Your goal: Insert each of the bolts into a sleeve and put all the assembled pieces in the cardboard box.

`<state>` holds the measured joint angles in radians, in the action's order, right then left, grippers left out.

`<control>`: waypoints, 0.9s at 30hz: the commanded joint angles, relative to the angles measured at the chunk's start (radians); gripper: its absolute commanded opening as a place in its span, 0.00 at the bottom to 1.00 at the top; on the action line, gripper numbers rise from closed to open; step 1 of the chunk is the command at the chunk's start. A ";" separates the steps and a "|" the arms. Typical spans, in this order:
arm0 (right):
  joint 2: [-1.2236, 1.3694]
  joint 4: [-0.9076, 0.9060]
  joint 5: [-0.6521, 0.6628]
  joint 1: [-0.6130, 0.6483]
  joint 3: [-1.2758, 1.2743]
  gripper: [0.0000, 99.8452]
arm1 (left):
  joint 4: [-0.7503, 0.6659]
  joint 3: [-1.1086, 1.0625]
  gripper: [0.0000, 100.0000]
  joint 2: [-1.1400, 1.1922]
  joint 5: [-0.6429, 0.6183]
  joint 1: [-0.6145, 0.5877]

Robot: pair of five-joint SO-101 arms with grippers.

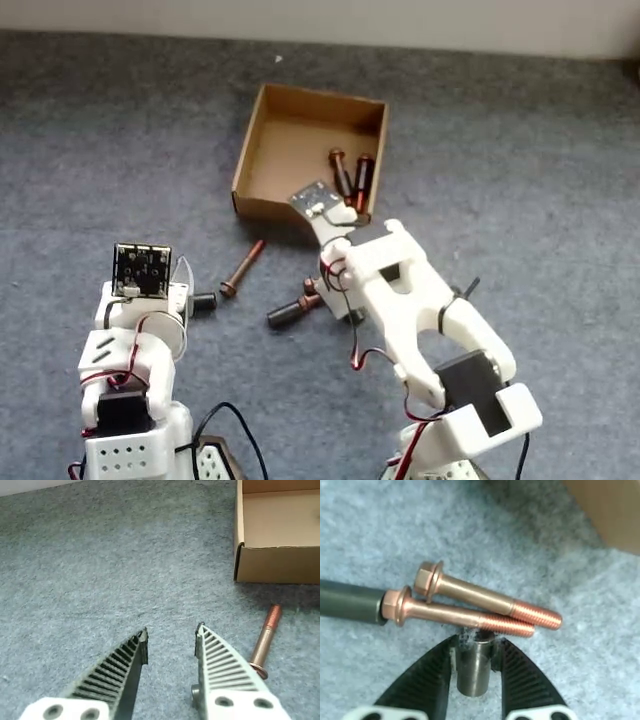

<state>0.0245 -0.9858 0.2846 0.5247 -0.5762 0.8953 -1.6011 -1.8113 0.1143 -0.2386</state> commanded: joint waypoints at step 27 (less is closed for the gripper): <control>-0.012 -0.038 0.005 -0.012 -0.090 0.08 | 0.005 0.007 0.18 -0.012 -0.009 -0.012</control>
<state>0.0199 -1.0119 0.2846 0.5309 -0.6283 0.8953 -1.6011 -1.8113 0.1143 -0.2386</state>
